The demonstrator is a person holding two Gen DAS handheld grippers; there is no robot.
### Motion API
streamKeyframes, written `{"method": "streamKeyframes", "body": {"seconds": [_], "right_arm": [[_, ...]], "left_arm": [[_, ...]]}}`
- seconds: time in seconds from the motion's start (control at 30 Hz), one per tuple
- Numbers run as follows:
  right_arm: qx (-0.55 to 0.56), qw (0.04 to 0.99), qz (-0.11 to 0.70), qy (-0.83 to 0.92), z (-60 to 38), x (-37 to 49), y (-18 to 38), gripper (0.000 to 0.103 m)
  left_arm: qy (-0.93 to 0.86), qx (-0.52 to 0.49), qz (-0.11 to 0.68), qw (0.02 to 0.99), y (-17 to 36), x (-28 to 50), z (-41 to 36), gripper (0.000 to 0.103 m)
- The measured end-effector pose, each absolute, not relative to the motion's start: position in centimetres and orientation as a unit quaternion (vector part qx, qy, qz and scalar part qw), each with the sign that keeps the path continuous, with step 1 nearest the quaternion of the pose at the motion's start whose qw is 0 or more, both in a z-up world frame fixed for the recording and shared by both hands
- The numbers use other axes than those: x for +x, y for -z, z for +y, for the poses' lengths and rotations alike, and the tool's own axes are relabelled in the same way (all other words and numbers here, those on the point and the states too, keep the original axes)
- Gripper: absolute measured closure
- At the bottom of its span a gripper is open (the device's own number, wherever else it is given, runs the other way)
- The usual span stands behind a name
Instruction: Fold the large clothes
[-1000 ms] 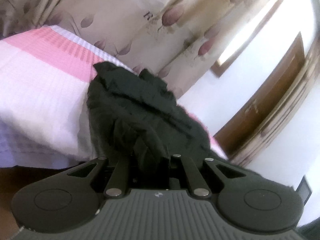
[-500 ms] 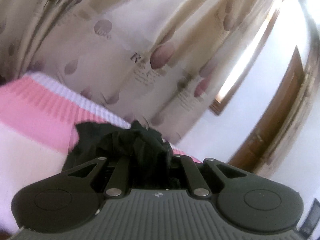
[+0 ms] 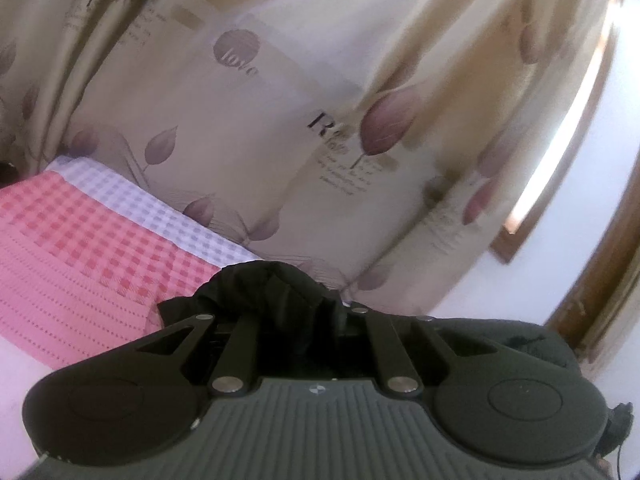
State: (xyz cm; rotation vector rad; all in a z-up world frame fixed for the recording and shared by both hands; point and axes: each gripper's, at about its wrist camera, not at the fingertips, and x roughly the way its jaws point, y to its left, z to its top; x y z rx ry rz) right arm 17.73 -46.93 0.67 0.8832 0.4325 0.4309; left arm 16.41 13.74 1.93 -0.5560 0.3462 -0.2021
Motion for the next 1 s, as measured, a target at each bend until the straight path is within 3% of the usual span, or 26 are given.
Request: {"method": "streamKeyframes", "body": {"seconds": [0.2, 0.3, 0.33, 0.4, 0.47, 0.5, 0.53, 0.63, 0.73, 0.8, 0.83, 0.87, 0.93, 1.0], "right_arm": [[0.436, 0.852, 0.221, -0.187, -46.8, 21.6, 1.8, 0.085], [0.449, 0.845, 0.225, -0.182, -46.8, 23.2, 3.0, 0.079], [0.459, 0.840, 0.226, -0.180, -46.8, 23.7, 3.5, 0.074], [0.483, 0.826, 0.226, -0.182, -47.0, 24.4, 4.5, 0.051], [0.507, 0.816, 0.212, -0.178, -47.3, 24.4, 5.2, 0.005], [0.518, 0.814, 0.198, -0.172, -47.5, 24.2, 5.3, 0.002], [0.526, 0.813, 0.183, -0.170, -47.7, 23.8, 5.3, 0.002], [0.514, 0.820, 0.163, -0.191, -47.6, 22.9, 4.6, 0.002], [0.421, 0.860, 0.180, -0.224, -44.9, 22.4, 2.2, 0.003], [0.327, 0.894, 0.189, -0.242, -41.1, 22.3, -0.1, 0.007], [0.291, 0.903, 0.193, -0.252, -39.2, 22.5, -0.9, 0.017], [0.258, 0.909, 0.201, -0.259, -37.0, 23.0, -1.6, 0.035], [0.205, 0.912, 0.239, -0.262, -32.3, 24.7, -2.4, 0.061], [0.145, 0.916, 0.262, -0.268, -27.9, 26.4, -2.3, 0.069]], "left_arm": [[0.069, -0.280, 0.177, 0.941, -0.2, 19.8, 13.5, 0.083], [0.055, -0.280, 0.181, 0.941, 0.7, 20.9, 13.3, 0.078], [0.051, -0.281, 0.181, 0.941, 0.9, 21.1, 13.3, 0.072], [0.045, -0.288, 0.185, 0.939, 1.3, 21.6, 13.2, 0.060], [0.041, -0.288, 0.173, 0.941, 1.5, 21.7, 12.8, 0.028], [0.029, -0.278, 0.161, 0.947, 1.5, 21.5, 12.5, 0.016], [0.012, -0.265, 0.146, 0.953, 1.3, 21.2, 12.1, 0.000], [0.004, -0.227, 0.103, 0.968, 0.6, 20.3, 11.2, 0.000], [0.050, -0.238, 0.109, 0.964, 0.1, 20.4, 10.0, 0.004], [0.106, -0.224, 0.127, 0.960, -0.3, 21.0, 7.9, 0.014], [0.130, -0.214, 0.139, 0.958, -0.4, 21.5, 6.4, 0.027], [0.151, -0.206, 0.151, 0.955, -0.6, 22.2, 4.8, 0.042], [0.187, -0.197, 0.166, 0.948, -0.7, 23.7, 2.0, 0.055], [0.209, -0.187, 0.172, 0.944, -0.7, 25.4, -0.6, 0.058]]}}
